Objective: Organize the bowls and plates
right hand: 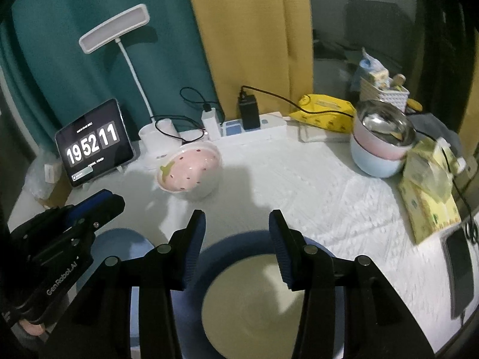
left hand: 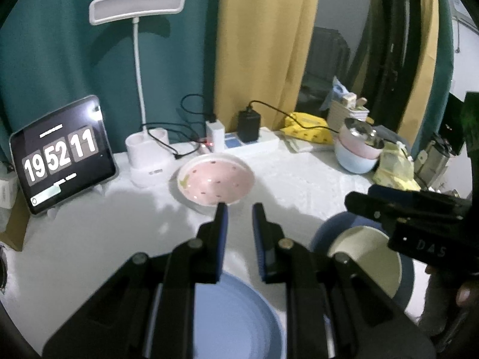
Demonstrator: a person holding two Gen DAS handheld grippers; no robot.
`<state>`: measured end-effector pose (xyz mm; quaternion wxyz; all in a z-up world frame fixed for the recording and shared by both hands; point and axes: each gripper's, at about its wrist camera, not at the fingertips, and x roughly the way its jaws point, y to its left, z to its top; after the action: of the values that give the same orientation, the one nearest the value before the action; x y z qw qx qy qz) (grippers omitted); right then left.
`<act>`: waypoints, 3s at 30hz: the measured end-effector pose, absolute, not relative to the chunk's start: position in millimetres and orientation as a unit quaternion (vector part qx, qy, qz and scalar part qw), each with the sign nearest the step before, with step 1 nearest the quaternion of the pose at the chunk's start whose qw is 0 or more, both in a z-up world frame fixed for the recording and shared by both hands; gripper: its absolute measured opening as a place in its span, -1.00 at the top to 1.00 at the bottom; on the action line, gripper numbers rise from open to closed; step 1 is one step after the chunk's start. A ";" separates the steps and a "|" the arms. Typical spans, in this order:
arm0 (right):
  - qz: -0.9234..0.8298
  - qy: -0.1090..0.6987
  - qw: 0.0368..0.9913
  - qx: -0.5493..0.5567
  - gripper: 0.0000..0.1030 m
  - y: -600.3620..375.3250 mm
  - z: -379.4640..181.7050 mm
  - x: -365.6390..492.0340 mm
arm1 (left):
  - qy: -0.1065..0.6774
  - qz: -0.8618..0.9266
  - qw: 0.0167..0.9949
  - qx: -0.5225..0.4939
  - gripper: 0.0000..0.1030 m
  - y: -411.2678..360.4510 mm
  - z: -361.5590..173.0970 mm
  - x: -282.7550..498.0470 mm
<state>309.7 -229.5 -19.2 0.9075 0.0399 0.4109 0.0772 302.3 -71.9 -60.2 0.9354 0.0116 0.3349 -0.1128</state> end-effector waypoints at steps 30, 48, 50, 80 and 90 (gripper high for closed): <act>0.079 0.481 0.871 0.055 0.10 -176.4 -68.5 421.8 | 0.402 -0.089 0.911 -0.022 0.29 -21.9 -96.8 404.5; 0.088 0.561 0.816 0.106 0.10 -177.3 -123.1 461.3 | 0.459 -0.076 0.885 -0.006 0.29 -23.0 -140.8 452.2; 0.087 0.563 0.816 0.100 0.10 -174.0 -124.3 462.5 | 0.460 -0.077 0.885 -0.003 0.29 -25.7 -143.4 454.8; 0.092 0.490 0.864 0.067 0.72 -173.3 -83.1 433.4 | 0.423 -0.085 0.902 0.001 0.52 -36.4 -121.7 428.6; 0.093 0.468 0.876 0.073 0.71 -182.2 -56.0 407.4 | 0.401 -0.090 0.912 0.001 0.52 -46.1 -97.0 400.3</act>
<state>407.4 -182.2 -56.0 0.8755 0.0733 0.4685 0.0928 400.3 -46.1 -97.0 0.9118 0.0008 0.4007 -0.0895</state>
